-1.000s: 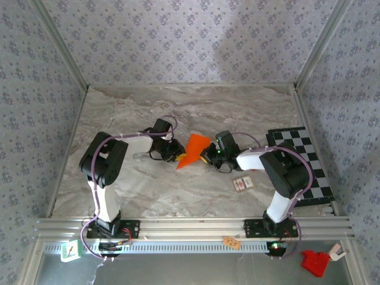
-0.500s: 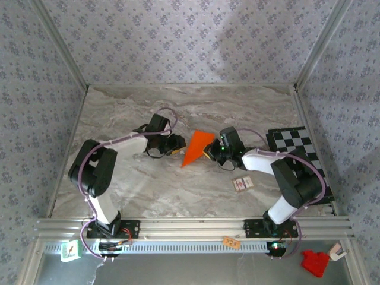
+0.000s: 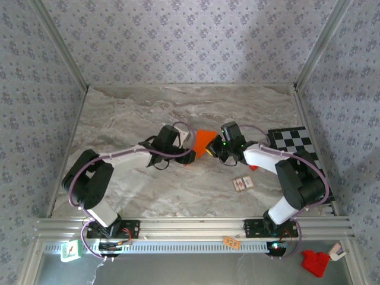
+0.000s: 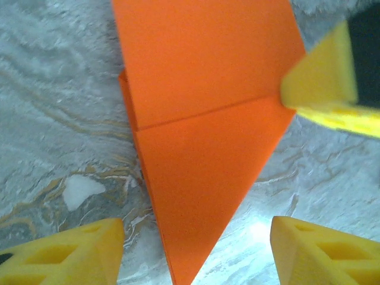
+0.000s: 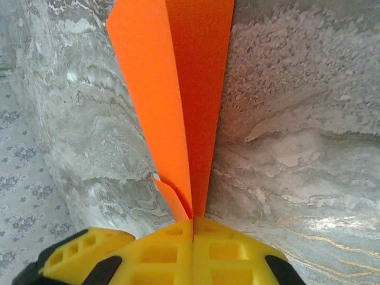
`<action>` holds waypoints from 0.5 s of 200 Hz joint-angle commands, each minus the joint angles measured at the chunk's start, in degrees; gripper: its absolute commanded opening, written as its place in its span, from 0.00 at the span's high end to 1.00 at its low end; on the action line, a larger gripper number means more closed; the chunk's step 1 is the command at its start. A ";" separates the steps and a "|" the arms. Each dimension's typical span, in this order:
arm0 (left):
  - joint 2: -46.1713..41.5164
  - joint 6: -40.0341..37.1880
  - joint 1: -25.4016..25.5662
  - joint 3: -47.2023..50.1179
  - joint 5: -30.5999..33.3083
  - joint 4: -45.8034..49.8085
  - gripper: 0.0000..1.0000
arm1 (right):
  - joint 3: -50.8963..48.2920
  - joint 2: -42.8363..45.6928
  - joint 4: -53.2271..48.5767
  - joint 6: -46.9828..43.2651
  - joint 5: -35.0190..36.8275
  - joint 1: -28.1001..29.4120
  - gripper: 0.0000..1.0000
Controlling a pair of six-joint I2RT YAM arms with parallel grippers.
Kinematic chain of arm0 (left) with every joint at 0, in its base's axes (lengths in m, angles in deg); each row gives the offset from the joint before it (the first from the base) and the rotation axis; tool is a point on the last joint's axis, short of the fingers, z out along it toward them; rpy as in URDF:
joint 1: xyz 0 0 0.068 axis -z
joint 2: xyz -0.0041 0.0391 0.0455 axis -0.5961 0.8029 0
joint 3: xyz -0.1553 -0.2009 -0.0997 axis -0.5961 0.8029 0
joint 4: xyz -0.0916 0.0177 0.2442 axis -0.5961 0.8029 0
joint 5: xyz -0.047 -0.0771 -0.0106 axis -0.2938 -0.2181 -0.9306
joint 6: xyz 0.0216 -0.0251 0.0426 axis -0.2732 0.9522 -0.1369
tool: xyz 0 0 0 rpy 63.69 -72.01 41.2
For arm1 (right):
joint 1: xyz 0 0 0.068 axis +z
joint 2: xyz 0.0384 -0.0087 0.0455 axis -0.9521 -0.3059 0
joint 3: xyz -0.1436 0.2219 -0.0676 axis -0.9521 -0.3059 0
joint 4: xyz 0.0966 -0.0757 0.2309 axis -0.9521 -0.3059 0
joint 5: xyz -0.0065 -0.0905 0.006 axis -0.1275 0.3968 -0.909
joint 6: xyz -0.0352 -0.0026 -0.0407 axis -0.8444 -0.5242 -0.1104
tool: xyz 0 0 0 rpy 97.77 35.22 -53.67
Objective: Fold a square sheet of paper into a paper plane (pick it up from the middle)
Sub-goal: Fold the wing for the fifth time at the center of the table.
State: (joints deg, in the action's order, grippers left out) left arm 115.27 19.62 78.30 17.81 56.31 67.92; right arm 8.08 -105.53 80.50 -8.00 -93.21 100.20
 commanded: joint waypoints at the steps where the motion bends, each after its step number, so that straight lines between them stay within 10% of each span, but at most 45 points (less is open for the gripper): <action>1: -1.24 -11.56 3.57 0.90 5.17 -4.62 0.33 | 2.17 1.23 -3.26 1.50 -0.86 -0.44 1.00; 100: 3.69 -29.15 6.71 0.87 11.13 -7.20 0.41 | 4.14 1.05 -5.60 2.81 -3.14 -1.27 0.99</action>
State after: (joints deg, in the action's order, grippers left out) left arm 118.00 -3.15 84.42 18.33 66.05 62.65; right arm 10.53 -105.51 77.51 -6.51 -95.26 99.26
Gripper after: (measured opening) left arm 0.604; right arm 0.054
